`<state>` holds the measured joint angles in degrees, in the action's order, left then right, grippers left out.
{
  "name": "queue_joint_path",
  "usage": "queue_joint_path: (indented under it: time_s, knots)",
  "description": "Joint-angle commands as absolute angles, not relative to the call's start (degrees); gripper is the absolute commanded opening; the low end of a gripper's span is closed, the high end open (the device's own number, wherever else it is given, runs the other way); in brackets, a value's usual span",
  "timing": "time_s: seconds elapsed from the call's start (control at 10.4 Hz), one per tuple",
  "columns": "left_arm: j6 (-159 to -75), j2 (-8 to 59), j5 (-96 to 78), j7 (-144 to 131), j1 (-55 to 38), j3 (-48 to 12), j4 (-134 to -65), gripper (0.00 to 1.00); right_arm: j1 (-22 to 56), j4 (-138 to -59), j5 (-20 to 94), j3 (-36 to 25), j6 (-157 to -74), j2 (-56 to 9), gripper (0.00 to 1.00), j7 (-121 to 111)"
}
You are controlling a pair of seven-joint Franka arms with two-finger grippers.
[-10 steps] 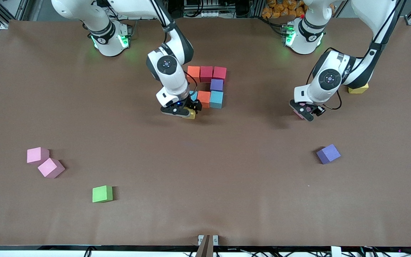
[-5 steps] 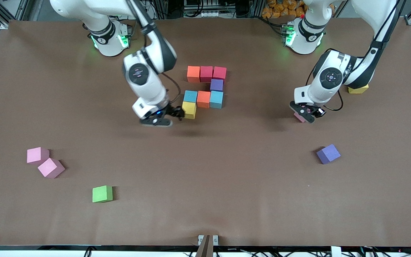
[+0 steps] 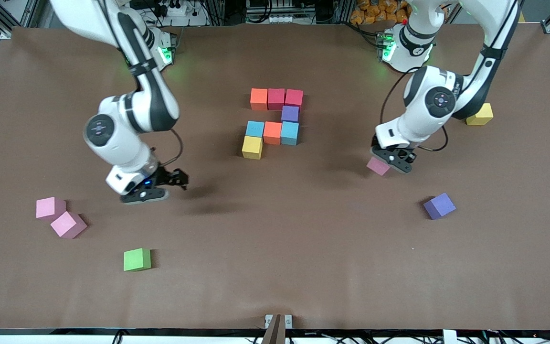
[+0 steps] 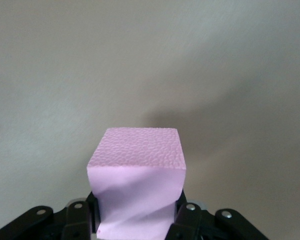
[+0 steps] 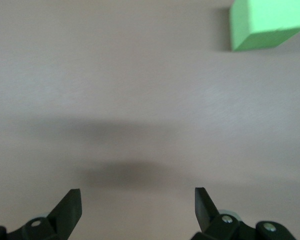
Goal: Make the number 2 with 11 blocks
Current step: 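Carry pink toward the blocks with the left gripper while the right gripper withdraws, then lower pink below yellow with the left gripper while the right gripper grasps green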
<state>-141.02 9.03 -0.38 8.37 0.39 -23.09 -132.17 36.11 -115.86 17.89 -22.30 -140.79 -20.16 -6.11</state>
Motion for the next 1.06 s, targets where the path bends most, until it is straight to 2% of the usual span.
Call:
queue_joint_path:
  time_s: [0.0, 0.38, 0.67, 0.77, 0.96]
  knots:
    - [-132.92, 13.17, -1.67, -6.08, -7.61, -22.06, -121.07, 0.37, 31.83, -110.59, 17.49, -21.45, -140.71, -24.85, 1.0, -11.76]
    - [-121.86, 20.28, -1.76, -17.56, -21.76, -14.53, -104.99, 0.37, 25.6, -94.79, 18.19, -21.18, -140.8, -36.71, 1.0, -14.23]
    - [-112.95, 26.96, -3.76, -20.38, -29.34, -10.65, -91.88, 0.37, 19.62, -84.06, 18.28, -18.29, -140.19, -44.79, 1.0, -14.33]
    - [-112.85, 28.72, -7.26, -20.39, -32.66, -7.68, -89.76, 0.37, 17.6, -79.93, 18.28, -17.32, -140.1, -47.87, 1.0, -14.24]
    - [-111.81, 32.67, -12.02, -20.3, -42.93, 3.28, -84.93, 0.35, 13.99, -73.16, 19.24, -14.52, -140.36, -52.71, 1.0, -13.54]
